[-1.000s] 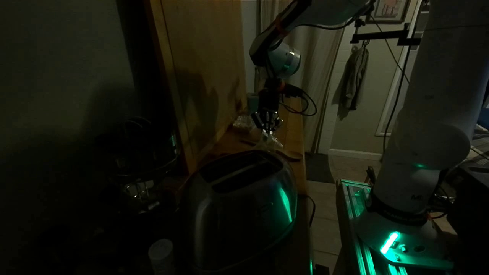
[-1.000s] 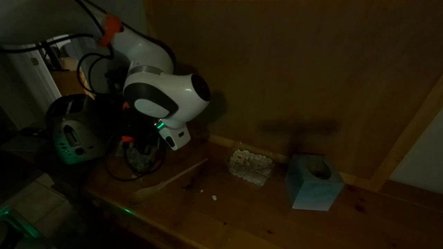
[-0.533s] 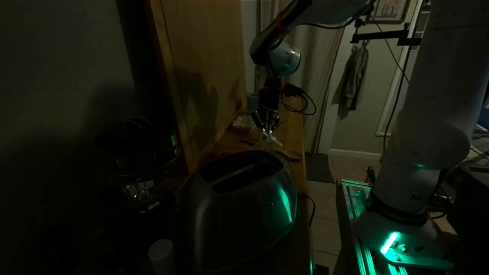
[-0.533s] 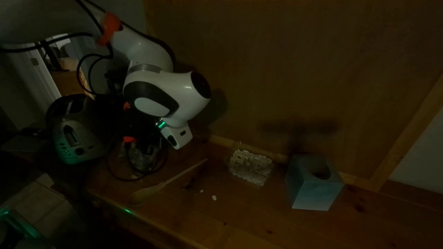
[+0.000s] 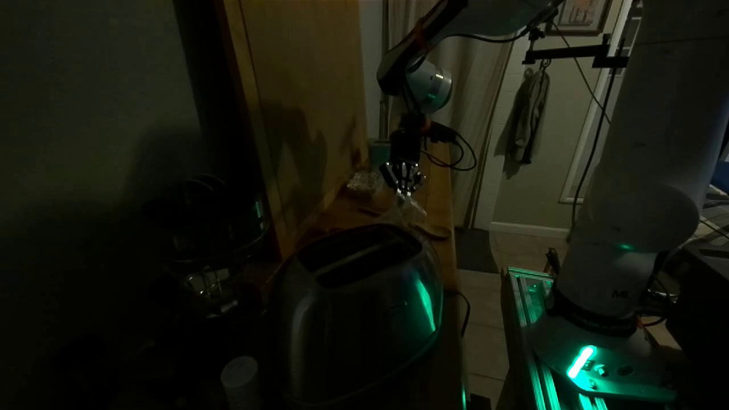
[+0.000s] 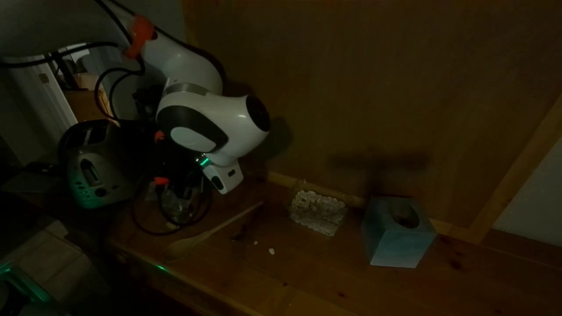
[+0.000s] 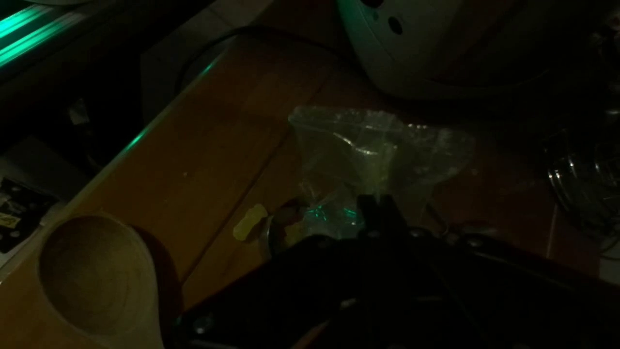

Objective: Pour the contents in the packet into the silver bowl

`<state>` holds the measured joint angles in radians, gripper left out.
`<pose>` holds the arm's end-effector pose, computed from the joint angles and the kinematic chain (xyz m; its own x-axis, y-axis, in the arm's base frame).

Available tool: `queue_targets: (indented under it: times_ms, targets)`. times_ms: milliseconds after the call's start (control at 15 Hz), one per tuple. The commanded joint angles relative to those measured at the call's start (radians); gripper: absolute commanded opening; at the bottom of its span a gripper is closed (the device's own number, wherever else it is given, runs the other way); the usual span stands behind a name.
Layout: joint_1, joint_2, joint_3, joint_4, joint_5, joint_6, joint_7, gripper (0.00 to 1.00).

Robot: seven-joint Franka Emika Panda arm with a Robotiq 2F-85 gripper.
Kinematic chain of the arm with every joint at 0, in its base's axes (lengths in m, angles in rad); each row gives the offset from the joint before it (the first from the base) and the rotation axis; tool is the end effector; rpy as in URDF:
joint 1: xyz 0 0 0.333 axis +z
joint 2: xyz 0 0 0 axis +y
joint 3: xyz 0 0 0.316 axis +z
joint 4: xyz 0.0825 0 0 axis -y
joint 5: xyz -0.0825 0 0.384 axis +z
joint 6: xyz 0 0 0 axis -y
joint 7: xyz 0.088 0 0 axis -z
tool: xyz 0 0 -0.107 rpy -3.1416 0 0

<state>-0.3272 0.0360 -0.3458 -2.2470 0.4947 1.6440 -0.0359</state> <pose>0.3840 -0.2452 0.3284 0.6262 -0.5121 -0.5879 -0.7712 -0.5176 -0.3706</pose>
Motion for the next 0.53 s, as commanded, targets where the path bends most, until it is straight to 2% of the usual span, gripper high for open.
queue_targets:
  times_ms: [0,467]
  targets:
    - [-0.009,-0.015,0.001,0.014,0.003,-0.036,-0.006,0.01]
    - [0.010,-0.098,0.019,-0.020,-0.023,0.057,0.059,0.01]
